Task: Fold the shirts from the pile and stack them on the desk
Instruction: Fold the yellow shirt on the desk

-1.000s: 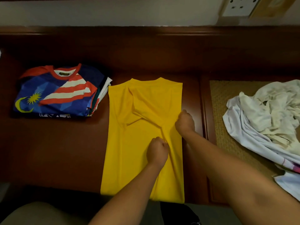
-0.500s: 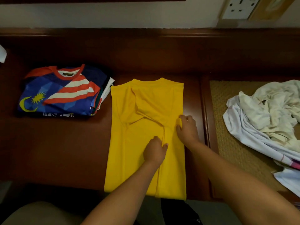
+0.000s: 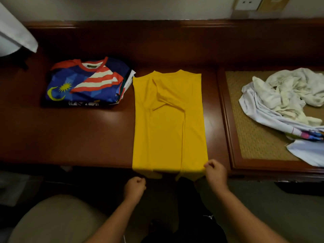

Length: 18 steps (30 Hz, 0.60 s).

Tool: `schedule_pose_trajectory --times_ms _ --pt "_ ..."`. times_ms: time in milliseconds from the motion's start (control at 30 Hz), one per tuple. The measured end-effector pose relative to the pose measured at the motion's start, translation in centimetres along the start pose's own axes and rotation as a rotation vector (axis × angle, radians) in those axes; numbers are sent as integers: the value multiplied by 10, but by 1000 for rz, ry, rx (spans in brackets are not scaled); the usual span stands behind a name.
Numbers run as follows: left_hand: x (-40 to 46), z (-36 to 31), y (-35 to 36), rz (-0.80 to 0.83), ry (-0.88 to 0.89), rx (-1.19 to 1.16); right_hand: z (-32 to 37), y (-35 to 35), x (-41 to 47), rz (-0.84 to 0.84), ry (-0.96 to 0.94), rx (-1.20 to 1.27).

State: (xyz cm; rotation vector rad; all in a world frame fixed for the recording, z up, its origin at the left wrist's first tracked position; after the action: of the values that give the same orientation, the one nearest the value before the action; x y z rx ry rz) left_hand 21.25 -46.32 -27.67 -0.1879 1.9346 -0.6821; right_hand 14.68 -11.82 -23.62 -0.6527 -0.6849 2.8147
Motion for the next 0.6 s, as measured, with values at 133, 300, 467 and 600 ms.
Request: schedule_pose_trajectory --times_ms 133,300,467,600 --pt "12 49 -3 104 -103 -148 -83 17 -36 12 440 147" --pt "28 33 11 256 -127 -300 -88 57 -37 106 484 361" --pt "45 10 23 276 -73 -354 -86 63 -27 143 353 292" --pt "37 18 3 107 49 -287 -93 59 -33 199 293 282"
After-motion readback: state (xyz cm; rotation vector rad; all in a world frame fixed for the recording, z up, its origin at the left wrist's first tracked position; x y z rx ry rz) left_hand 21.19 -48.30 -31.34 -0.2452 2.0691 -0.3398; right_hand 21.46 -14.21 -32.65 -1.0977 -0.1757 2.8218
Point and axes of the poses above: each hand's wrist, its own x-axis towards the middle knuckle, its own y-axis out of the palm, z = x × y, the point moved 10 cm from there along x, towards the middle knuckle, and after that the axes turned 10 degrees about -y, right-handed, at the moved point
